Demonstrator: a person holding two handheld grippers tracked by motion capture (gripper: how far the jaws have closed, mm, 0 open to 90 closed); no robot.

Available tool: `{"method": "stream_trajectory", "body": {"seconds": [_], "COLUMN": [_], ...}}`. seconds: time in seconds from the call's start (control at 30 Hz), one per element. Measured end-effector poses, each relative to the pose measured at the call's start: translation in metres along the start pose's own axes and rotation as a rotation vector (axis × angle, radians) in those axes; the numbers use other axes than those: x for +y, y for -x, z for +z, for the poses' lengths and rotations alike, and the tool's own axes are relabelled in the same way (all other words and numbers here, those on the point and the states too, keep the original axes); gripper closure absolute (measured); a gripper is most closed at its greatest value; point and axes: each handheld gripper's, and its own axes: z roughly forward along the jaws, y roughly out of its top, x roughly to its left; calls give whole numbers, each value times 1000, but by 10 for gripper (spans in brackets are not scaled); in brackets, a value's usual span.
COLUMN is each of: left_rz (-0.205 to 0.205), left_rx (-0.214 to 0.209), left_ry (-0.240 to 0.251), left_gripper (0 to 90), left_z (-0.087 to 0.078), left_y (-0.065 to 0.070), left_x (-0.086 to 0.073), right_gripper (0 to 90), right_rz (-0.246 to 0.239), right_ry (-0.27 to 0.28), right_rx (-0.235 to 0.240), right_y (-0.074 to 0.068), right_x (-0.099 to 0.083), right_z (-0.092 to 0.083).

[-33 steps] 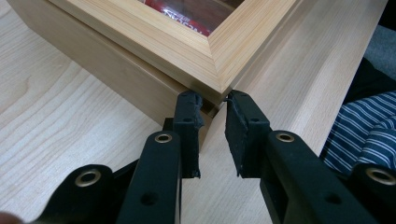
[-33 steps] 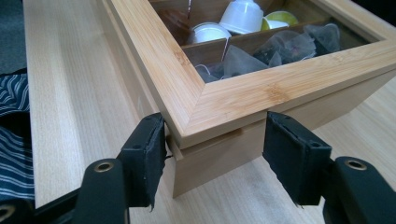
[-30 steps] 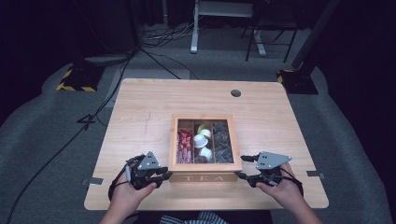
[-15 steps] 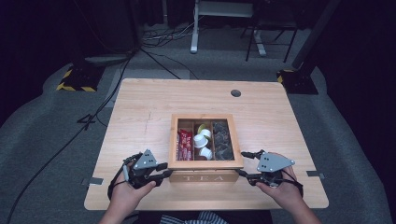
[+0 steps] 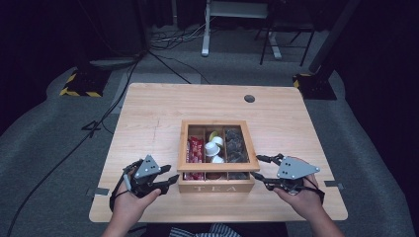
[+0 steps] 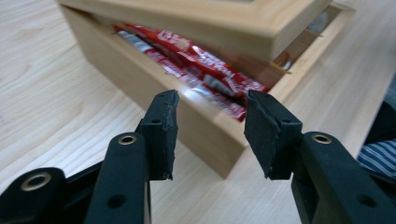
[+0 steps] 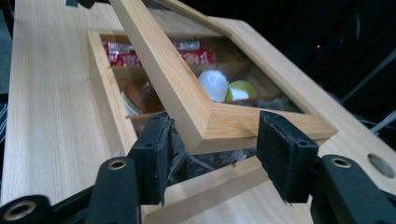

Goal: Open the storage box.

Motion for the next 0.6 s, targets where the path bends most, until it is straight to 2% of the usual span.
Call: {"method": "stream_trajectory", "body": {"seconds": [0.03,0.07,0.1,0.2,0.37,0.43,0.47,0.5,0.53,0.6], "left_rz": [4,4,43,49,7,-38,-38,-74,-90,-102], "left_rx": [50,50,147,214,240,247,247,244,243,240], "left_ry": [-1,-1,-35,-62,-88,-97,-97,-98,-100,-103], "left_gripper": [527,523,517,492,441,403,390,381,376,368], "left_z": [-3,-3,-5,-6,-7,-7,-7,-6,-5,-4], "left_y": [-4,-4,-7,-14,-27,-37,-37,-42,-44,-47], "left_x": [-2,-2,-4,-10,-21,-30,-30,-36,-40,-43], "right_gripper": [484,489,495,508,526,534,537,540,541,541], "right_rz": [-7,-12,-20,-36,-42,-33,-31,-25,-21,-12], "right_ry": [7,10,12,15,24,42,47,55,61,69], "right_rx": [-3,-7,-10,-14,-19,-26,-28,-30,-29,-27], "right_y": [3,4,5,9,16,23,25,28,31,34], "right_x": [4,7,9,15,23,28,30,32,34,36], "right_z": [-2,-2,-3,-5,-6,-7,-7,-8,-8,-7]}}
